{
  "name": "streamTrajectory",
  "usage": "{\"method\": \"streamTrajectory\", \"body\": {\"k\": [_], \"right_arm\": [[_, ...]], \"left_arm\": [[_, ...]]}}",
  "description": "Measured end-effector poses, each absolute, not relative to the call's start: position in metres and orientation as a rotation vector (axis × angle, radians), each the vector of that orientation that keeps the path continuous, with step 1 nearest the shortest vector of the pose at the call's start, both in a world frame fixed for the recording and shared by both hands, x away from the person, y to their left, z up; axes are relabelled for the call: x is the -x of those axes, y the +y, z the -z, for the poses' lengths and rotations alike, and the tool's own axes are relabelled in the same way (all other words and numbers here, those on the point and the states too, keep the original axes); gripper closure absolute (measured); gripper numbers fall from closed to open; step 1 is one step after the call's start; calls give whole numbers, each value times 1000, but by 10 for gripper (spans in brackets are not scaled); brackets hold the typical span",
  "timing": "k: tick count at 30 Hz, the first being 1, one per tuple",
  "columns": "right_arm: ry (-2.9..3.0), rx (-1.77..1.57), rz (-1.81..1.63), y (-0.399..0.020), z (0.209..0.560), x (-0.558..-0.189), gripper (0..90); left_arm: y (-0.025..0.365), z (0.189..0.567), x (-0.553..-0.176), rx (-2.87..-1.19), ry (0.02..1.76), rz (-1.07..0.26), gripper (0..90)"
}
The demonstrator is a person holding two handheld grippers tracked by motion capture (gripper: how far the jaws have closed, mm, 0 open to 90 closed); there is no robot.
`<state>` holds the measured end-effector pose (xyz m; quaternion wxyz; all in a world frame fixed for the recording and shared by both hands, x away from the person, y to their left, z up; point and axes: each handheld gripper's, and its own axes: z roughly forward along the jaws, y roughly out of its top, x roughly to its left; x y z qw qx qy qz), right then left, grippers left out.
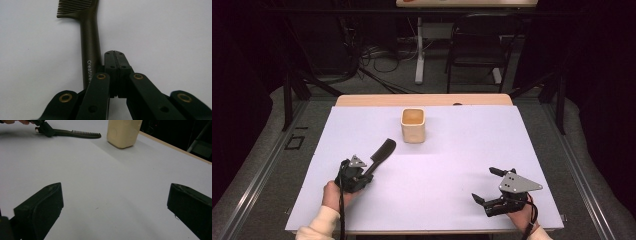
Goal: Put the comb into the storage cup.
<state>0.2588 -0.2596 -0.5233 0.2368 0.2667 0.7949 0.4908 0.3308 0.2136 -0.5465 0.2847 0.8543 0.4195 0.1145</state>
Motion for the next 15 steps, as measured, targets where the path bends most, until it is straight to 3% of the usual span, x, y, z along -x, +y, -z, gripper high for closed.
{"method": "streamTrajectory", "body": {"k": [15], "right_arm": [[2185, -731, -1342, -259, 524, -259, 2]], "left_arm": [[221, 546, -334, -2274, 1142, -327, 900]]}}
